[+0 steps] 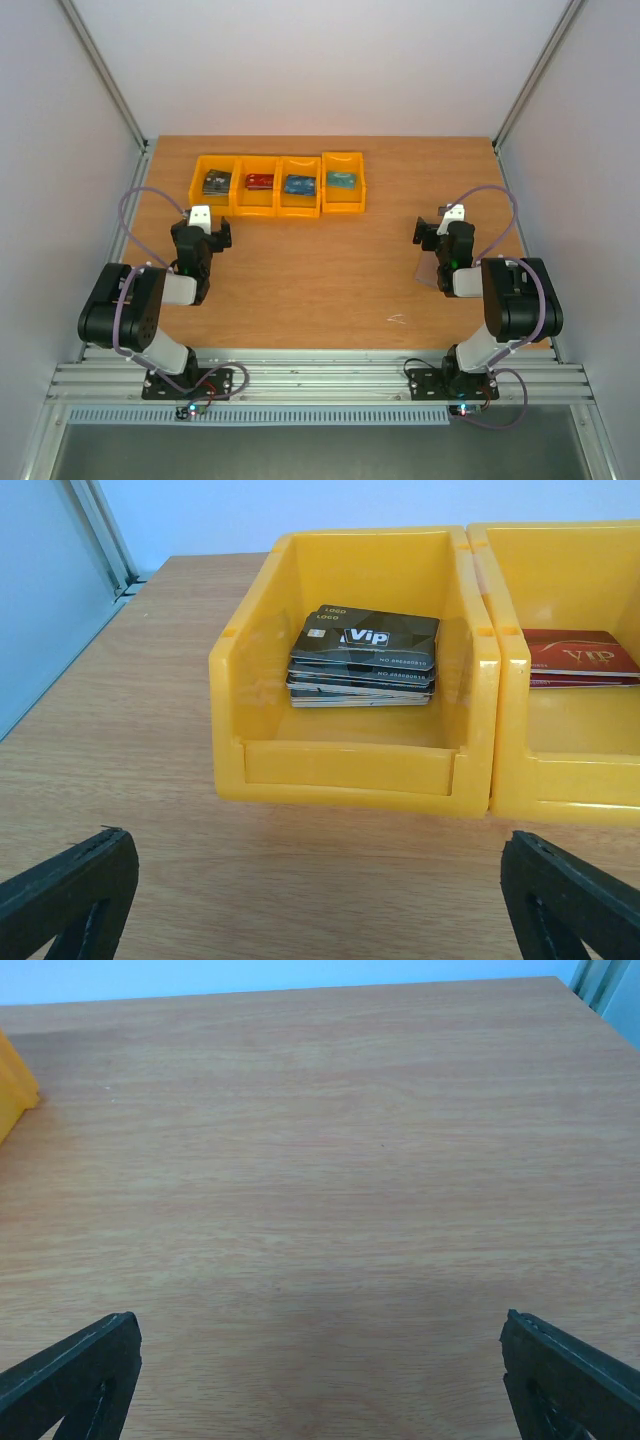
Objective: Take the credit cards out of the card holder
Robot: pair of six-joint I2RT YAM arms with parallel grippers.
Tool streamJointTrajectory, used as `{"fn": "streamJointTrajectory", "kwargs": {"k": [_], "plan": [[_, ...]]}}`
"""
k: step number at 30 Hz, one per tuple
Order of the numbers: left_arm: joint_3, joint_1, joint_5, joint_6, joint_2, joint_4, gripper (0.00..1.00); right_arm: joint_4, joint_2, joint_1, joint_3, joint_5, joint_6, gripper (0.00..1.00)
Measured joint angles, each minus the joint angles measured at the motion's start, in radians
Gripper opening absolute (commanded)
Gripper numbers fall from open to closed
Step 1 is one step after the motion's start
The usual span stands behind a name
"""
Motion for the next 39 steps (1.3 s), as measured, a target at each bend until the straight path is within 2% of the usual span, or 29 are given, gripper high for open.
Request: {"fn": "streamJointTrajectory", "kwargs": {"k": [3,6,13,17,21,24,27,29,33,39], "plan": [[0.000,0.000,0.000,0.000,0.000,0.000,0.99,-0.016,-0.008,0.000,0.001,0.019,0.006,0.98],[0.000,0.000,0.000,0.000,0.000,0.000,0.99,-0.108,-0.075,0.000,0.012,0.100,0.034,0.98],[0.000,0.000,0.000,0.000,0.000,0.000,0.99,-0.309,-0.394,-0.001,0.054,0.230,0.126,0.99],[-0.004,0.000,-0.013,0.000,-0.038,-0.019,0.99,-0.608,-0.503,-0.003,0.224,0.233,0.204,0.99],[-0.024,0.000,-0.066,-0.001,-0.236,-0.085,0.99,-0.941,-0.521,-0.004,0.435,0.223,0.269,0.99],[-0.026,0.000,-0.092,-0.001,-0.399,-0.148,1.00,-1.155,-0.518,-0.004,0.513,0.201,0.315,0.99],[-0.018,0.000,-0.100,-0.020,-0.578,-0.291,0.99,-1.371,-0.493,-0.004,0.546,0.160,0.366,0.97],[0.011,0.000,-0.071,-0.035,-0.673,-0.410,0.99,-1.488,-0.468,-0.006,0.545,0.119,0.393,0.96],[0.119,0.000,0.087,-0.080,-0.801,-0.644,0.99,-1.607,-0.447,-0.045,0.489,0.015,0.445,0.92],[0.188,0.000,0.430,-0.135,-0.869,-0.787,0.99,-1.632,-0.409,-0.206,0.352,-0.180,0.499,0.75]]}}
